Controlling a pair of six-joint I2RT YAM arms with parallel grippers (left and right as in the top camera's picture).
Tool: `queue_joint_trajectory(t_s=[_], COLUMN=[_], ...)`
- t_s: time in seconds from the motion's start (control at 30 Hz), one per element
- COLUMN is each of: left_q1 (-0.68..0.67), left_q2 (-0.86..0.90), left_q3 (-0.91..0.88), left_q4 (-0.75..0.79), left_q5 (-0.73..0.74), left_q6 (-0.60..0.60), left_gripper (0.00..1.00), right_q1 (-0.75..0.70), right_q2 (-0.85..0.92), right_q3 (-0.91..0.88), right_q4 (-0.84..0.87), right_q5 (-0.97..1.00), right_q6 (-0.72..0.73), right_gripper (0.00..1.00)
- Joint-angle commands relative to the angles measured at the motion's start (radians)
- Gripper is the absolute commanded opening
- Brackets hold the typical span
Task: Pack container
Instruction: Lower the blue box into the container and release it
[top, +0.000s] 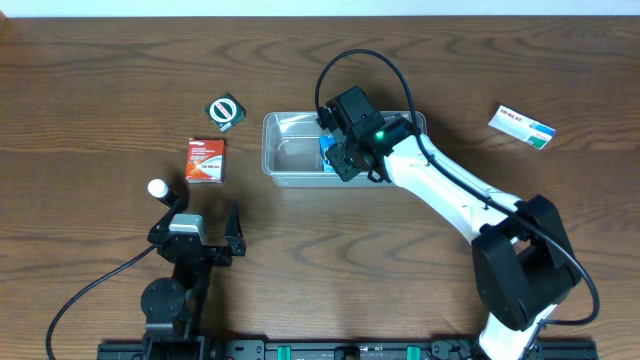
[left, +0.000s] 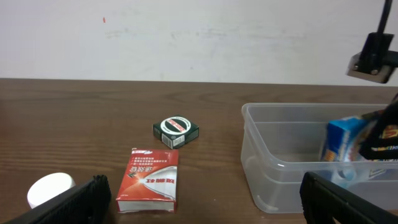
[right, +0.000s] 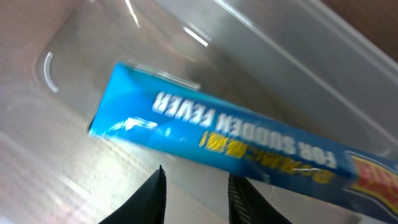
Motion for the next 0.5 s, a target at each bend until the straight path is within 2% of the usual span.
queue_joint_trajectory(t_s=[0.0, 0.47], left_q1=[0.006, 0.006], left_q2=[-0.005, -0.005], left_q3=[-0.017, -0.017], left_q4=[-0.035, -0.035], left_q5=[0.007, 0.007], left_q6=[0.006, 0.006], left_gripper=[0.98, 0.98], right_q1=[0.023, 0.023], right_q2=[0.016, 0.016], right_q3=[0.015, 0.015], right_q4=[0.035, 0.118], right_q5=[0.001, 0.143], right_q6=[-0.006, 0.020], right_gripper=[0.30, 0.28])
